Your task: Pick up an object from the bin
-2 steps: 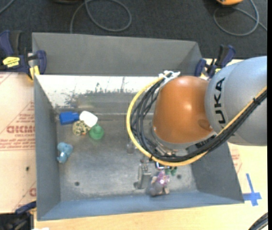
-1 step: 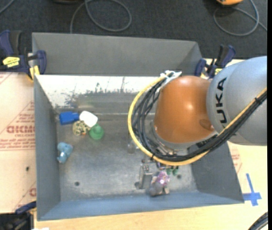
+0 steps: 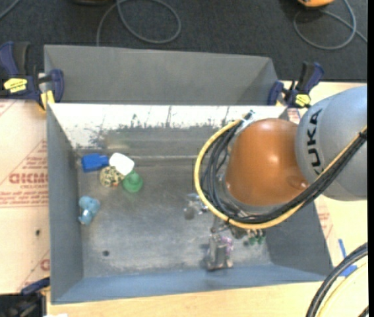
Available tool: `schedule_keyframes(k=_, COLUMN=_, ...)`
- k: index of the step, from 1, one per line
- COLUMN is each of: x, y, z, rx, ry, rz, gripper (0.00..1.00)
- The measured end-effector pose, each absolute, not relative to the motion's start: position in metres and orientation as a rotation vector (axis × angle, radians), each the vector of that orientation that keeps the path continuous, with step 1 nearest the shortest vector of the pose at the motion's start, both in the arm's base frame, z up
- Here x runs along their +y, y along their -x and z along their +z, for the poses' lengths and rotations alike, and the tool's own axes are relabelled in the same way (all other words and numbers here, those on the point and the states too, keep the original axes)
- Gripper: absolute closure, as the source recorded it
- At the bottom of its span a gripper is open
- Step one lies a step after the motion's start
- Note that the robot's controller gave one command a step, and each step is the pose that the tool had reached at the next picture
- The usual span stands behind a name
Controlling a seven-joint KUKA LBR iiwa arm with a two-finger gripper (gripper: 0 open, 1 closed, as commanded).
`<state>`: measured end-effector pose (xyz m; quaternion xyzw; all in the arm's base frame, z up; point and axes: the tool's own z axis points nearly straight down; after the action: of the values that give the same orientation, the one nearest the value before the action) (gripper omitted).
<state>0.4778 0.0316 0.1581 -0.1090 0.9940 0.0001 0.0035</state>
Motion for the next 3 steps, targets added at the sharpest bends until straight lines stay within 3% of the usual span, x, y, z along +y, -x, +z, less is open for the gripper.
schedule_keyframes(k=1, x=0.013, y=-0.483, z=0.134, rx=3.106, ry=0.466, rz=0.000, gripper=0.00)
schedule_keyframes(k=3, x=-0.069, y=-0.485, z=0.132, rx=3.058, ry=0.694, rz=-0.005, gripper=0.00)
